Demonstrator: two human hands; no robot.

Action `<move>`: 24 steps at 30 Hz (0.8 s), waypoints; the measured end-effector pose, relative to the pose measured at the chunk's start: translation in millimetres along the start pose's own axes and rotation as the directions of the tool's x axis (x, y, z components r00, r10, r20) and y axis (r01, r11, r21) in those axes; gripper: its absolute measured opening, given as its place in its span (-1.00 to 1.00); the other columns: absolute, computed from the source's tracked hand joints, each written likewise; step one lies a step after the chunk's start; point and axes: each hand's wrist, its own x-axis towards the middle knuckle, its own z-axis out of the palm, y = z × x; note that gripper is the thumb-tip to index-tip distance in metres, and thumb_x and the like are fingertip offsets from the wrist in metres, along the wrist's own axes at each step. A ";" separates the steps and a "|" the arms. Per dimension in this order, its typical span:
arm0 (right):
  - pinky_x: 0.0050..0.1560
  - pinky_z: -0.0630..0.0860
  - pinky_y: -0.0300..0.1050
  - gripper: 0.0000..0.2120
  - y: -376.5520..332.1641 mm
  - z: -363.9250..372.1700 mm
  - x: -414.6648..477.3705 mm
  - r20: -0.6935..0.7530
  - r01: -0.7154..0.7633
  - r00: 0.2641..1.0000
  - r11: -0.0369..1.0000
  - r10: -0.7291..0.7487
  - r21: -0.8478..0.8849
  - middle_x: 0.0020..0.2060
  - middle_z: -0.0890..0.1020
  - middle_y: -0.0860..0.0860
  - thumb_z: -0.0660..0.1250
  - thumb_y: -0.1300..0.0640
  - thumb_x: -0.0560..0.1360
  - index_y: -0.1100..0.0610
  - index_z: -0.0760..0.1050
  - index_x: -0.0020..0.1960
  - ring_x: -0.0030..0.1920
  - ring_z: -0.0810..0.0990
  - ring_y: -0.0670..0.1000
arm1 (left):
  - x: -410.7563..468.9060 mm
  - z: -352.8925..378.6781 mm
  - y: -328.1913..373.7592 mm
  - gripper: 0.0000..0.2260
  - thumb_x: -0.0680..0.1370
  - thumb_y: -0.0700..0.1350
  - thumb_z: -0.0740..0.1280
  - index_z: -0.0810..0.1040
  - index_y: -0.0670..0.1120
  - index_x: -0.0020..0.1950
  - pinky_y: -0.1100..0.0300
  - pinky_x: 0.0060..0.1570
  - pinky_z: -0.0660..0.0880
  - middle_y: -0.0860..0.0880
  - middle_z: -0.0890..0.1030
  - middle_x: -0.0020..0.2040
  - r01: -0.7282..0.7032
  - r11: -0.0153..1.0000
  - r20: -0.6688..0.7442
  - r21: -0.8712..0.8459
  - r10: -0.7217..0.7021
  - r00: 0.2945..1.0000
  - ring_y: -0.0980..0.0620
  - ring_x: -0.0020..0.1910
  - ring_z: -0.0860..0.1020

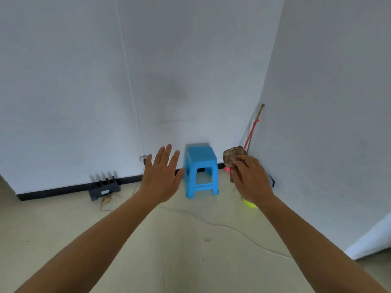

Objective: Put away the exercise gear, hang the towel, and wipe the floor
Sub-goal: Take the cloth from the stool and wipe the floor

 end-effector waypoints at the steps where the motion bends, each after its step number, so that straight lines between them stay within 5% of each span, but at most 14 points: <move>1: 0.13 0.55 0.13 -0.67 8.0 11.7 23.0 -0.007 -0.009 1.000 1.000 0.009 0.000 0.18 0.59 0.13 0.18 0.00 0.59 0.17 0.62 0.12 0.15 0.53 0.17 | 30.8 3.0 -6.6 -0.33 0.57 0.23 -0.31 -0.01 -0.03 0.63 -0.16 0.54 0.00 -0.10 -0.05 0.63 -0.008 1.000 0.006 -0.005 0.008 1.000 -0.10 0.61 -0.03; 10: 0.17 0.53 0.12 -0.70 114.5 164.6 190.3 -0.060 -0.087 0.994 0.996 0.088 0.020 0.19 0.59 0.13 0.20 0.02 0.60 0.16 0.61 0.12 0.17 0.53 0.19 | 289.1 106.7 -31.7 -0.31 0.55 0.25 -0.37 -0.01 0.01 0.62 -0.16 0.54 -0.03 -0.07 -0.04 0.63 -0.098 0.995 0.028 0.013 0.097 0.995 -0.08 0.61 -0.05; 20: 0.25 0.51 0.10 -0.59 228.0 320.4 404.9 0.032 -0.215 0.977 0.968 0.213 0.130 0.23 0.58 0.10 0.10 -0.05 0.61 0.16 0.60 0.19 0.25 0.51 0.17 | 554.2 186.1 -65.3 -0.36 0.59 0.25 -0.29 -0.04 0.01 0.63 -0.13 0.53 -0.05 -0.08 -0.06 0.63 -0.081 0.996 0.029 0.028 0.080 0.996 -0.08 0.61 -0.06; 24: 0.26 0.50 0.10 -0.70 244.1 386.3 461.4 0.100 -0.234 0.970 0.961 0.221 0.145 0.23 0.58 0.08 0.21 0.03 0.62 0.14 0.60 0.20 0.27 0.49 0.15 | 624.3 228.1 -101.9 -0.37 0.61 0.24 -0.27 -0.03 0.01 0.63 -0.14 0.54 -0.05 -0.08 -0.07 0.63 -0.059 0.998 0.048 0.013 0.058 0.997 -0.08 0.61 -0.07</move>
